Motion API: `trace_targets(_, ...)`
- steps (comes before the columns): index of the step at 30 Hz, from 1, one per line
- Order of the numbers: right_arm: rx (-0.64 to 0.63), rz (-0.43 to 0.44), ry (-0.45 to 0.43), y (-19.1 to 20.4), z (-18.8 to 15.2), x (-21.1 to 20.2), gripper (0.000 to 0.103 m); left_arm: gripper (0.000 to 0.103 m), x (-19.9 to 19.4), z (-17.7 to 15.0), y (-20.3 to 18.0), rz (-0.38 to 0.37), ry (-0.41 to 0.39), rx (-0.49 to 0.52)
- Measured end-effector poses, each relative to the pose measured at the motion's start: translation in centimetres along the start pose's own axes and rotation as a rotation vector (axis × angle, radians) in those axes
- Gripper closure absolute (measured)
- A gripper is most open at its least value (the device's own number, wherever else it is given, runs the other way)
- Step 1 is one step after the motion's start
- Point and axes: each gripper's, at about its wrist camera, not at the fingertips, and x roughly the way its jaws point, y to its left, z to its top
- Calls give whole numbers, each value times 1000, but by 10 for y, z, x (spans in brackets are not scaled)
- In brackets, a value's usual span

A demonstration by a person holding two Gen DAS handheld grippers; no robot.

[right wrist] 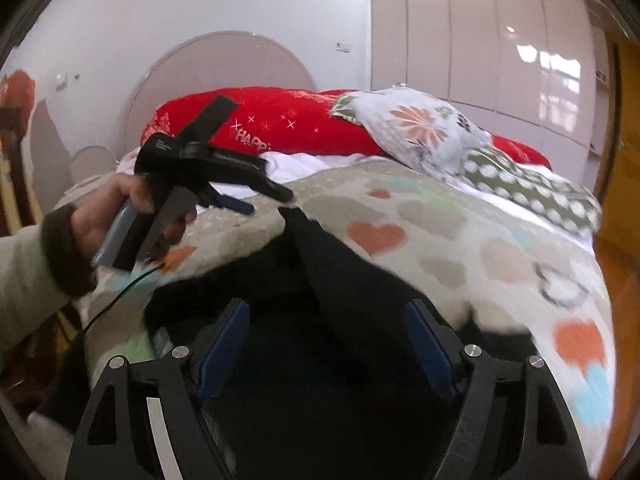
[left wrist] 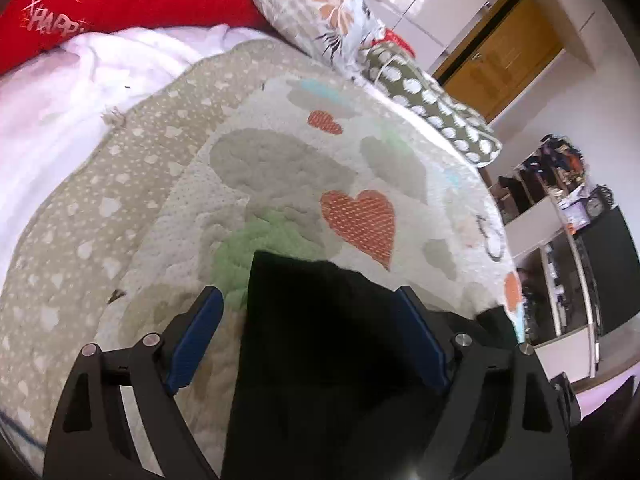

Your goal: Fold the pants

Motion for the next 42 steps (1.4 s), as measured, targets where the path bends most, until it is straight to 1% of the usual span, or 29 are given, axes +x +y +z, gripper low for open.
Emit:
trace_targets(2, 28, 18, 47, 2, 10, 39, 25, 16, 13, 4, 0, 9, 15, -15)
trace_targets(4, 35, 28, 98, 4, 13, 76, 35, 16, 22, 6, -1, 3, 22, -20)
trace_targets(5, 27, 17, 119, 4, 12, 88, 54, 17, 26, 7, -3, -16, 25, -18)
trace_targets(6, 14, -18, 160, 2, 11, 106, 89, 17, 27, 8, -5, -37, 28, -11)
trace_targets(7, 24, -27, 187, -5, 9, 116, 99, 25, 29, 8, -8, -55, 31, 1)
trace_targets(8, 54, -16, 197, -13, 7, 121, 99, 45, 29, 9, -12, -46, 35, 21)
trace_targets(9, 98, 1, 191, -21, 7, 120, 99, 57, 26, 9, -17, -43, 40, 50)
trace_targets(10, 147, 23, 168, -29, 9, 111, 99, 69, 21, 9, -23, -68, 50, 78)
trace_targets(12, 188, 70, 109, -35, 19, 85, 100, 69, -4, 8, -36, -125, 19, 116)
trace_targets(14, 152, 97, 55, -25, 29, 48, 100, 69, -41, 0, -51, -152, -29, 174)
trace_targets(16, 104, 119, 28, -9, 31, 17, 100, 69, -76, -18, -62, -137, -60, 236)
trace_targets(18, 88, 168, 24, 6, 23, -1, 100, 69, -98, -39, -63, -106, -79, 258)
trace_targets(19, 79, 196, 35, 18, 14, -7, 100, 69, -108, -54, -57, -78, -81, 253)
trace_targets(21, 65, 239, 78, 39, -9, -7, 100, 69, -113, -72, -41, -34, -80, 194)
trace_targets(25, 73, 240, 215, 60, -59, 29, 99, 69, -91, -111, -3, 101, -4, 67)
trace_targets(27, 70, 219, 273, 62, -73, 43, 94, 69, -81, -124, 3, 160, 34, 65)
trace_targets(28, 75, 219, 260, 61, -73, 37, 88, 68, -81, -130, 4, 167, 42, 72)
trace_targets(29, 83, 216, 247, 59, -69, 29, 77, 67, -85, -133, 5, 163, 39, 70)
trace_targets(30, 91, 214, 228, 54, -64, 18, 61, 66, -90, -134, 7, 158, 30, 61)
trace_targets(32, 112, 161, 157, 40, -53, -14, 49, 58, -107, -133, 8, 156, -8, 42)
trace_targets(33, 130, 115, 128, 28, -49, -28, 49, 54, -115, -130, 6, 155, -40, 44)
trace_targets(34, 153, 39, 104, 13, -45, -41, 48, 44, -126, -127, 2, 159, -85, 52)
trace_targets(35, 169, -31, 94, 1, -43, -48, 42, 37, -133, -124, -2, 159, -118, 59)
trace_targets(36, 179, -107, 95, -10, -43, -52, 35, 35, -137, -122, -6, 151, -143, 65)
trace_targets(37, 186, -180, 109, -24, -43, -48, 34, 32, -138, -121, -9, 135, -159, 73)
trace_targets(39, 208, -278, 162, -48, -50, -31, 35, 32, -131, -117, -15, 112, -149, 77)
trace_targets(40, 234, -275, 194, -60, -58, -20, 40, 32, -125, -116, -20, 99, -130, 78)
trace_targets(41, 257, -250, 217, -70, -64, -11, 71, 32, -121, -117, -24, 88, -120, 81)
trace_targets(42, 284, -252, 242, -81, -71, -5, 95, 32, -117, -119, -28, 78, -109, 90)
